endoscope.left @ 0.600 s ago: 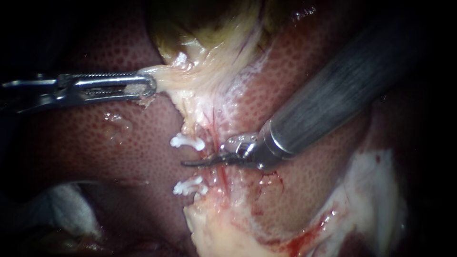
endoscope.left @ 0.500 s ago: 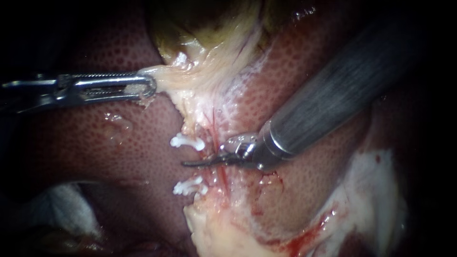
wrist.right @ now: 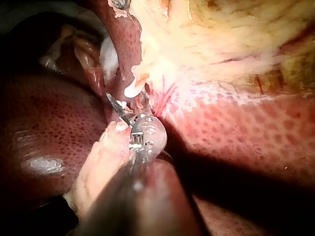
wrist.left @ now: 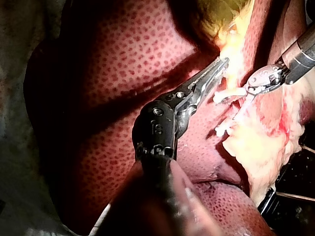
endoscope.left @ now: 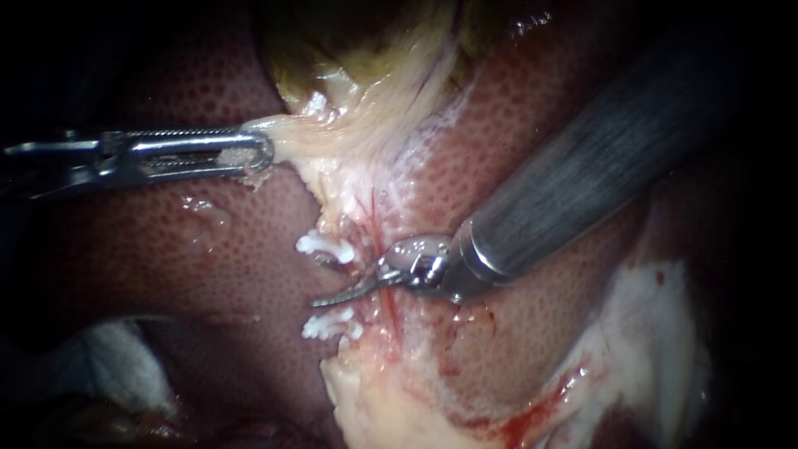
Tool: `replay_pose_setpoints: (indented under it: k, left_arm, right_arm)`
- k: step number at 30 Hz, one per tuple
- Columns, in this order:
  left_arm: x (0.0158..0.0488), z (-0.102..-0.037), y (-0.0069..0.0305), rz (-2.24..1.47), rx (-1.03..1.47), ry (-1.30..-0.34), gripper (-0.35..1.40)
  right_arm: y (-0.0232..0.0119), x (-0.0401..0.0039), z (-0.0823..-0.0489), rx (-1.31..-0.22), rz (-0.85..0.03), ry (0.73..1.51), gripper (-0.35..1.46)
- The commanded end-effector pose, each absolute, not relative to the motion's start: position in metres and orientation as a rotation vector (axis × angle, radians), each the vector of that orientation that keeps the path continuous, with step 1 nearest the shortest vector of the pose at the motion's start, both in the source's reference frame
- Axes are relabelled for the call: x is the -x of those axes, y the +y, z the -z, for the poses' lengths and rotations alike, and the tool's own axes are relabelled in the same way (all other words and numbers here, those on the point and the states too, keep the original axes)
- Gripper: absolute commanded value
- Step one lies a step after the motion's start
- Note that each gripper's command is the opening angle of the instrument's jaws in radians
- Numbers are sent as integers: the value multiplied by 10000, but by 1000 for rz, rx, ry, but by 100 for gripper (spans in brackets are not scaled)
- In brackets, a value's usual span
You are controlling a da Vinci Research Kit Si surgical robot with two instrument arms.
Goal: Go back from the cut left tube
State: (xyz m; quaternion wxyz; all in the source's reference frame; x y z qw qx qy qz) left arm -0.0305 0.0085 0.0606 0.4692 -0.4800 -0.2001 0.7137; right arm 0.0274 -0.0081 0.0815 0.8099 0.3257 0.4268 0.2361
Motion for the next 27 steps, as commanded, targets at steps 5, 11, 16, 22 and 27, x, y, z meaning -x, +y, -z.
replay_pose_setpoints:
  k: [5, 11, 16, 22, 27]
  left_arm:
    - [304, -606, 85, -1750, 1177, -491, -35]
    - [302, -606, 85, -1750, 1177, -492, -35]
    - [301, -607, 85, -1750, 1177, -493, -35]
    - [301, -607, 85, -1750, 1177, -493, -35]
    - [301, -608, 86, -1750, 1177, -492, -35]
  right_arm:
    - [-83, -268, -813, -699, -467, 921, 135]
    - [-92, -238, -799, -661, -354, 954, 143]
    - [-90, -205, -785, -636, -295, 971, 143]
    - [-72, -159, -765, -553, -269, 980, 143]
    - [-50, -115, -739, -487, -281, 979, 143]
